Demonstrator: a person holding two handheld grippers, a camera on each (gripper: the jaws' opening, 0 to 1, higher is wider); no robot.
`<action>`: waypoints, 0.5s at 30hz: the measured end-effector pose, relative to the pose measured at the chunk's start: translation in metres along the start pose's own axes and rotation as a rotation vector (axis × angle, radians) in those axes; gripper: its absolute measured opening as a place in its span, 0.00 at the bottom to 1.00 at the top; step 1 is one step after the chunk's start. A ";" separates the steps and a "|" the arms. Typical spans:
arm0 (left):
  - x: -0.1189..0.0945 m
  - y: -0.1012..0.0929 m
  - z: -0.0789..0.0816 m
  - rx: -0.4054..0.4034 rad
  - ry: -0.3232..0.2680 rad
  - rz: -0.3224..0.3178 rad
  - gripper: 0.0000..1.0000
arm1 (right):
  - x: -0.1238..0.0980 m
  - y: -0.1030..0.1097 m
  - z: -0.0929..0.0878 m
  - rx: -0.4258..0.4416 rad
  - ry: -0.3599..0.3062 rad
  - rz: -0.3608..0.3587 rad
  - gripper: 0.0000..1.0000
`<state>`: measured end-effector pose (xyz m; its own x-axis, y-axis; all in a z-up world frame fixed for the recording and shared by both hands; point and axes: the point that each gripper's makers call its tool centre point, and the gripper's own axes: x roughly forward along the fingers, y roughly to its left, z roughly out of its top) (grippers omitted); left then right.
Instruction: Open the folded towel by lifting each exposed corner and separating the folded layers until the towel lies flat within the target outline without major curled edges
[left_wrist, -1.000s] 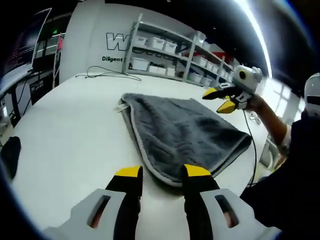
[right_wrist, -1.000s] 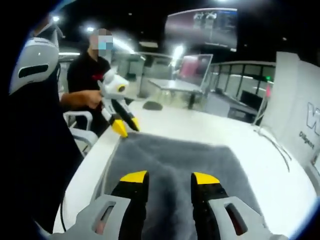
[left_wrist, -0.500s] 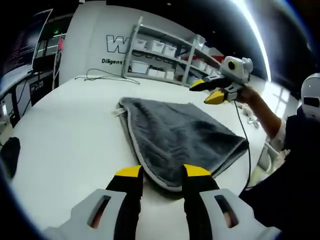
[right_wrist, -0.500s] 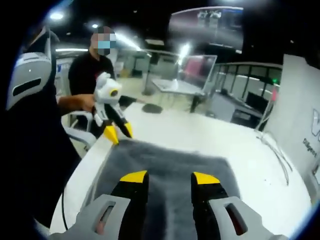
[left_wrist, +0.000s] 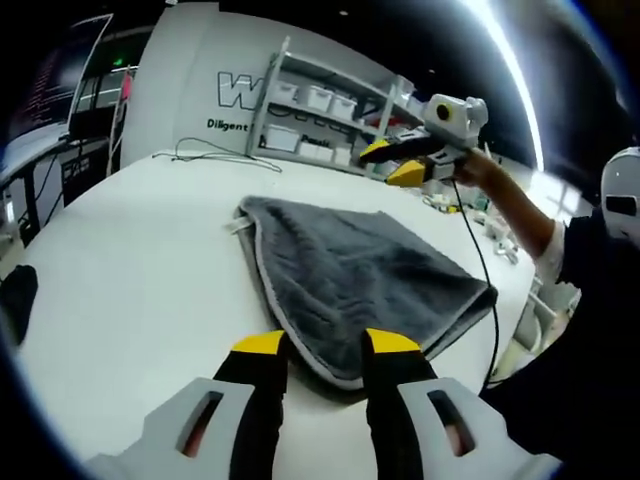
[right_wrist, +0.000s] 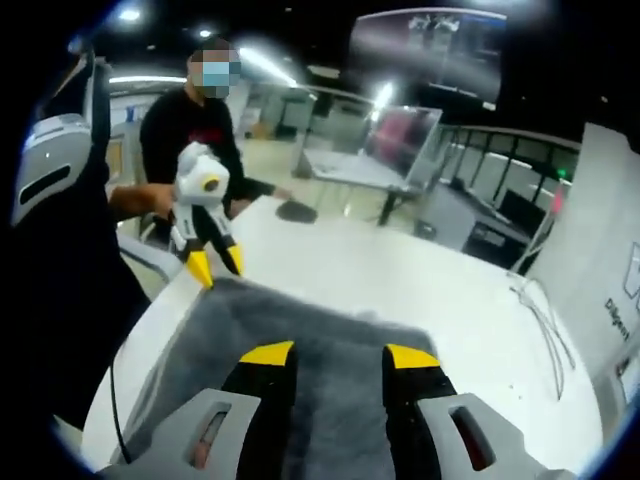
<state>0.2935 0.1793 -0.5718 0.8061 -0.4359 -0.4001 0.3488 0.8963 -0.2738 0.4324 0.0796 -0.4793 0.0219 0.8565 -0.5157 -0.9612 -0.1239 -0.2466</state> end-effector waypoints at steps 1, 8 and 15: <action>-0.001 0.000 0.000 -0.001 -0.001 -0.001 0.28 | 0.001 -0.003 0.001 0.003 0.001 0.001 0.32; -0.001 -0.005 0.001 0.003 -0.005 -0.004 0.28 | 0.006 -0.014 0.000 -0.006 -0.002 0.006 0.32; -0.006 -0.004 0.002 0.002 -0.008 0.008 0.27 | 0.012 -0.025 -0.011 0.007 0.010 0.013 0.32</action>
<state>0.2885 0.1784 -0.5672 0.8129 -0.4280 -0.3950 0.3432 0.8999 -0.2689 0.4597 0.0875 -0.4878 0.0123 0.8500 -0.5266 -0.9634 -0.1310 -0.2340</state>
